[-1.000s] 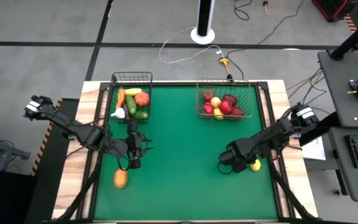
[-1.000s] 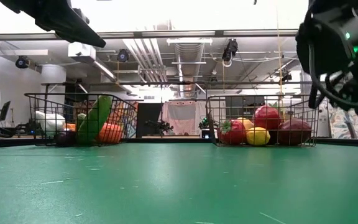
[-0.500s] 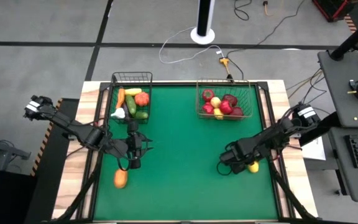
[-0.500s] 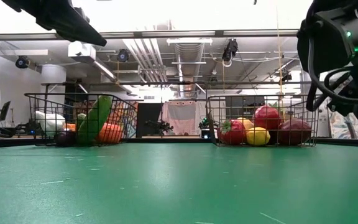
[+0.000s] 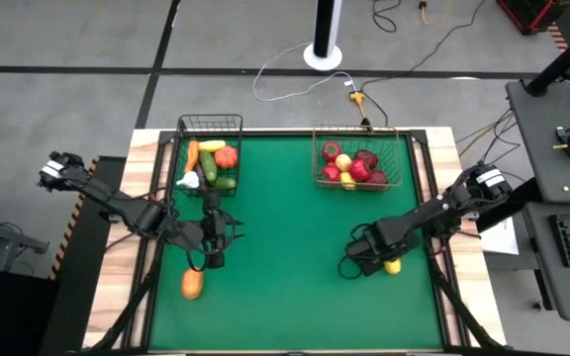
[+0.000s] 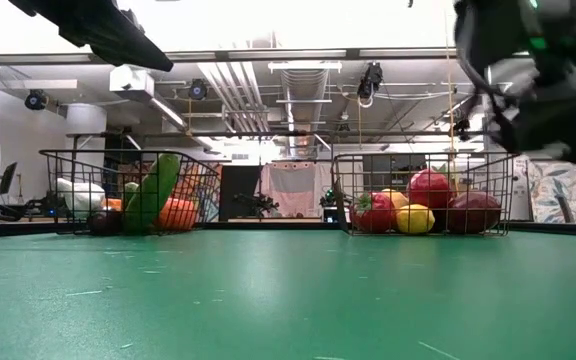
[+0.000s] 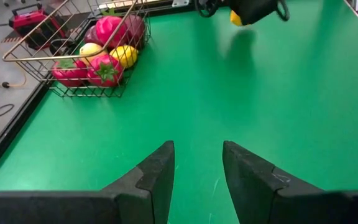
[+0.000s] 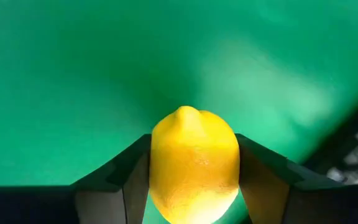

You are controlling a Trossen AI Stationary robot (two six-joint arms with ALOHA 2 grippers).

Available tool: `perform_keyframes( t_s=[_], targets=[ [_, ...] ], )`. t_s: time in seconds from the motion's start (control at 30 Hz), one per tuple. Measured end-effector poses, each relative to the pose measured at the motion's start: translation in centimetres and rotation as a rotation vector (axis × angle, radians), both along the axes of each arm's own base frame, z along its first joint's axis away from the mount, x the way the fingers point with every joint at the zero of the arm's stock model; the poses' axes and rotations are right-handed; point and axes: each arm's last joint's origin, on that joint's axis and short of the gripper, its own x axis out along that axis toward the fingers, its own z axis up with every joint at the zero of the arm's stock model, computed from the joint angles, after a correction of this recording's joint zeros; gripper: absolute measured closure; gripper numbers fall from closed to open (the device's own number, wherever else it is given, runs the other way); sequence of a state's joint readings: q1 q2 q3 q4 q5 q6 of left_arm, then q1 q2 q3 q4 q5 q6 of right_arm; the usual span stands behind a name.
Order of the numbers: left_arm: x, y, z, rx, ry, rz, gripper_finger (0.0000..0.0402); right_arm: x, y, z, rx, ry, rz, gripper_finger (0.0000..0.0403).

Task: Sort produce into baskets
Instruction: Put the yellow lemon into the right wire basket

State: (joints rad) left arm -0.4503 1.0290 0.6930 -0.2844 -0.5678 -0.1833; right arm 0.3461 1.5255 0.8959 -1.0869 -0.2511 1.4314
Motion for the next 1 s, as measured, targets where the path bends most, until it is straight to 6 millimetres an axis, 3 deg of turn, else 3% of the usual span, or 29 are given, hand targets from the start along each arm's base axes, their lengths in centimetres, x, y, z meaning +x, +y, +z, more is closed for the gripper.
perform_keyframes(
  t_s=[0.33, 0.53, 0.7, 1.0],
  targets=[
    [0.0, 0.0, 0.0, -0.001, -0.004, 0.001, 0.0281, 5.8, -0.5, 6.5, -0.254, -0.431, 0.109, 0.0203],
    [0.0, 0.0, 0.0, -0.002, -0.003, 0.000, 0.0281, 8.3, -1.3, 9.0, -0.426, -0.656, 0.211, 0.0202],
    [0.0, 0.0, 0.0, -0.002, -0.003, 0.000, 0.0281, 9.6, -2.4, 9.6, -0.480, -0.750, 0.254, 0.0202],
    [0.4, -0.2, -0.5, 0.009, 0.021, 0.000, 0.0281, 10.2, -3.9, 8.9, -0.537, -0.783, 0.267, 0.0202]
  ],
)
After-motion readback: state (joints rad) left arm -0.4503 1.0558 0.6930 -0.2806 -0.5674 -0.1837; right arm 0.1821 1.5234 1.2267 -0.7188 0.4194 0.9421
